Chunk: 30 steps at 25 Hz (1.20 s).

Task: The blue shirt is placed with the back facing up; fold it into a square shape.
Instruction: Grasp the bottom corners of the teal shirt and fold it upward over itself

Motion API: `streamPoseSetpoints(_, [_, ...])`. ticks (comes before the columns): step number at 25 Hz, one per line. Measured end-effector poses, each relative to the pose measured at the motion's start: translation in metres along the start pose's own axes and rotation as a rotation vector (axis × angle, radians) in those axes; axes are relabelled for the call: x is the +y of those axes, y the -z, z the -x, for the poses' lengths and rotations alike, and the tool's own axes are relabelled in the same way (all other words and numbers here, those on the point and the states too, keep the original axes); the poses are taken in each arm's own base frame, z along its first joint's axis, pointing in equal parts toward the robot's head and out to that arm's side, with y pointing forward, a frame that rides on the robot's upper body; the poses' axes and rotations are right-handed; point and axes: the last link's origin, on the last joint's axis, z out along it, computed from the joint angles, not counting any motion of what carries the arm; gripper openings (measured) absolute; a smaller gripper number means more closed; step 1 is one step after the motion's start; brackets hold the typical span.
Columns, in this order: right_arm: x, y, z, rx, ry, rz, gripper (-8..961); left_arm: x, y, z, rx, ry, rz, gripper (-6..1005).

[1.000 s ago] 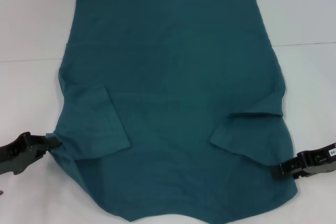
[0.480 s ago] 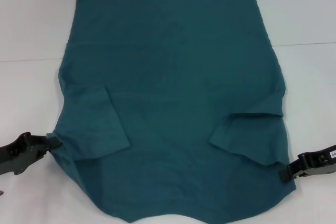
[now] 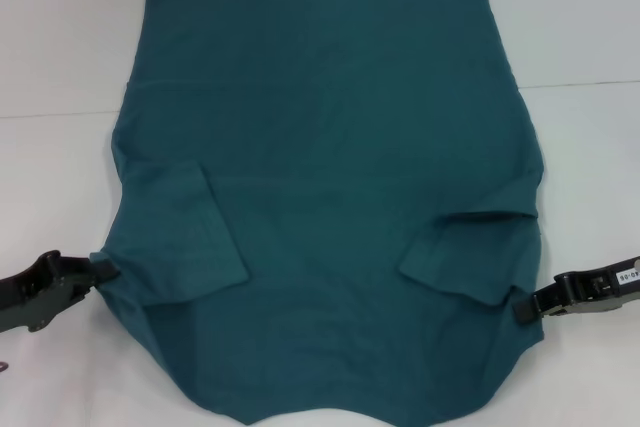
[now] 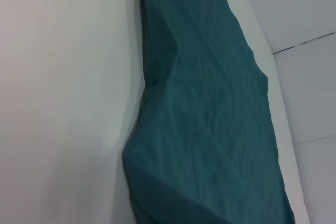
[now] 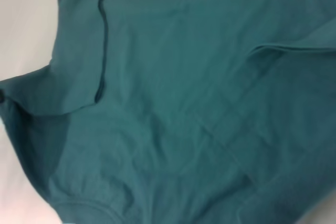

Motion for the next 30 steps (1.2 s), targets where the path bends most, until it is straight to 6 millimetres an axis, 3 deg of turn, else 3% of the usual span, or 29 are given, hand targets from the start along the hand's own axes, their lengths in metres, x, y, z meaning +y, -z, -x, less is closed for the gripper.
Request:
streamPoseSetpoints(8, [0.006, 0.0, 0.002, -0.021, -0.003, 0.046, 38, 0.003, 0.001, 0.002, -0.029, -0.021, 0.012, 16])
streamPoseSetpoints(15, [0.004, 0.009, -0.006, 0.003, -0.01, 0.071, 37, 0.007, 0.019, 0.013, -0.146, -0.096, 0.031, 16])
streamPoseSetpoints(30, [-0.01, 0.025, -0.065, 0.15, -0.107, 0.107, 38, 0.008, 0.068, 0.039, -0.402, -0.155, 0.007, 15])
